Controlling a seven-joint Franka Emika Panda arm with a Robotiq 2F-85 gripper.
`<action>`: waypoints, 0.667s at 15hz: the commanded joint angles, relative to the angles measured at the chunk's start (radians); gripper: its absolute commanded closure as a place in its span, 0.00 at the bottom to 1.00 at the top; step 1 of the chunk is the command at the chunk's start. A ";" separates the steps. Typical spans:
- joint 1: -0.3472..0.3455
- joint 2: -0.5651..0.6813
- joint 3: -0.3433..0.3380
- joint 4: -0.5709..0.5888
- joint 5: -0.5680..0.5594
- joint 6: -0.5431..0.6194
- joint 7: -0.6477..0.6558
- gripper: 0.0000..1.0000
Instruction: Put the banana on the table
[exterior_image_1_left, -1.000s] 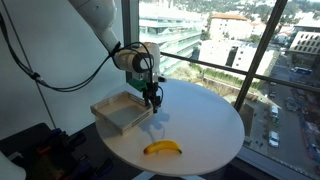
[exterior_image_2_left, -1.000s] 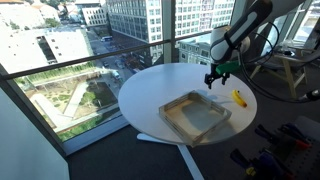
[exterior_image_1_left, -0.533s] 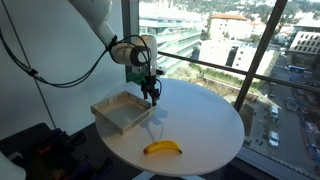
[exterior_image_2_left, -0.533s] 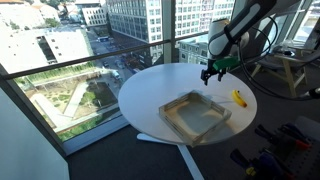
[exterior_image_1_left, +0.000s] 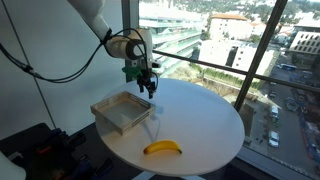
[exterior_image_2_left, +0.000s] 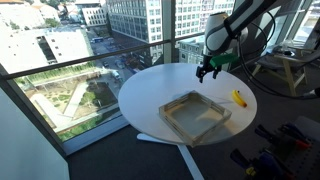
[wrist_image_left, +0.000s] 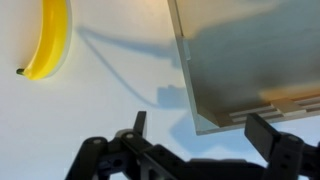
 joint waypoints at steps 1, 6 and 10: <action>-0.001 -0.052 0.021 -0.035 0.030 -0.011 -0.043 0.00; 0.005 -0.078 0.043 -0.051 0.036 -0.006 -0.064 0.00; 0.013 -0.099 0.058 -0.063 0.035 -0.005 -0.076 0.00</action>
